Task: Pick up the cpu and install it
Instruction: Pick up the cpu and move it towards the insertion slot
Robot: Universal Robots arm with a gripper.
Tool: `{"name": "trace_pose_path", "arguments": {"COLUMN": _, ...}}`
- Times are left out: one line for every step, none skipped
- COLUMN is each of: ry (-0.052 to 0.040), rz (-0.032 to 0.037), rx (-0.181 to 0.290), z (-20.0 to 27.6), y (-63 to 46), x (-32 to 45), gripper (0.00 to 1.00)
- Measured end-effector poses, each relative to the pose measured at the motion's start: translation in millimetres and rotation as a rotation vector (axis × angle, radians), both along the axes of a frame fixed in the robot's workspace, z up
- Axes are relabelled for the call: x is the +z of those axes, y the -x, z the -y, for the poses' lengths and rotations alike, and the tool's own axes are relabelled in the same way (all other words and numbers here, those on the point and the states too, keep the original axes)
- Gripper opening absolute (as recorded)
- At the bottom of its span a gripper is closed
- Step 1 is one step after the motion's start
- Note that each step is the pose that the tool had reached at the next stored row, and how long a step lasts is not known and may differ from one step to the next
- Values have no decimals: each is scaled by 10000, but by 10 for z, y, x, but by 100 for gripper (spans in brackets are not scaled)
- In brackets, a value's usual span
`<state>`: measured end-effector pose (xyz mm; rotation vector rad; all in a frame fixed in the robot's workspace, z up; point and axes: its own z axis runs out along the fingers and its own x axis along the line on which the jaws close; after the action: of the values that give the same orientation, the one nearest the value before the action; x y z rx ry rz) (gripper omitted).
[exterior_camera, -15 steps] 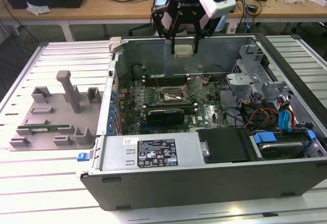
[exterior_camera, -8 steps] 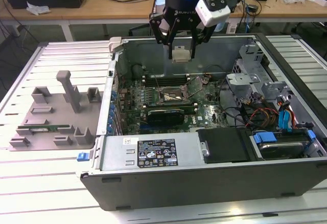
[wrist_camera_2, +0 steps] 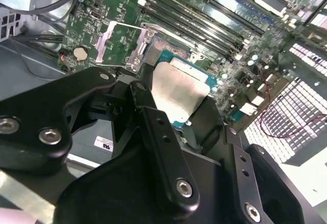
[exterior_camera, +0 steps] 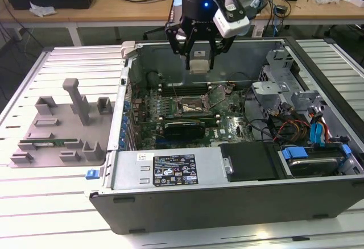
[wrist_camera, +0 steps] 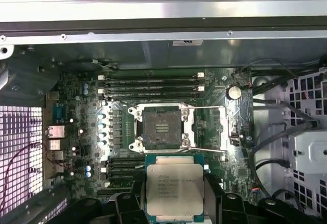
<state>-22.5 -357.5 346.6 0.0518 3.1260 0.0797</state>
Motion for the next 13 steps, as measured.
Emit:
{"name": "trace_pose_path", "arguments": {"ry": -1, "rz": 0, "rx": -1, "z": -8, "y": 1, "x": -19, "gripper": 54}}
{"name": "trace_pose_path", "arguments": {"ry": 1, "rz": 0, "rx": -2, "z": -22, "y": 3, "x": -54, "gripper": 54}}
{"name": "trace_pose_path", "arguments": {"ry": -1, "rz": 0, "rx": -3, "z": -35, "y": 4, "x": -84, "gripper": 54}}
{"name": "trace_pose_path", "arguments": {"ry": -1, "rz": 1, "rx": -4, "z": -44, "y": 5, "x": -102, "gripper": 54}}
{"name": "trace_pose_path", "arguments": {"ry": -1, "rz": 0, "rx": -5, "z": -57, "y": 6, "x": -128, "gripper": 54}}
{"name": "trace_pose_path", "arguments": {"ry": 1, "rz": 0, "rx": -5, "z": -72, "y": 8, "x": -156, "gripper": 54}}
{"name": "trace_pose_path", "arguments": {"ry": -1, "rz": 0, "rx": -5, "z": -93, "y": 11, "x": -191, "gripper": 54}}
{"name": "trace_pose_path", "arguments": {"ry": -1, "rz": 0, "rx": -4, "z": -120, "y": 13, "x": -223, "gripper": 54}}
{"name": "trace_pose_path", "arguments": {"ry": 1, "rz": -1, "rx": -4, "z": -141, "y": 15, "x": -246, "gripper": 54}}
{"name": "trace_pose_path", "arguments": {"ry": -1, "rz": 0, "rx": -5, "z": -163, "y": 18, "x": -274, "gripper": 54}}
{"name": "trace_pose_path", "arguments": {"ry": -1, "rz": 0, "rx": -5, "z": -179, "y": 21, "x": -296, "gripper": 54}}
{"name": "trace_pose_path", "arguments": {"ry": -1, "rz": 0, "rx": -5, "z": -190, "y": 24, "x": -312, "gripper": 54}}
{"name": "trace_pose_path", "arguments": {"ry": -1, "rz": 0, "rx": -5, "z": -204, "y": 31, "x": -342, "gripper": 54}}
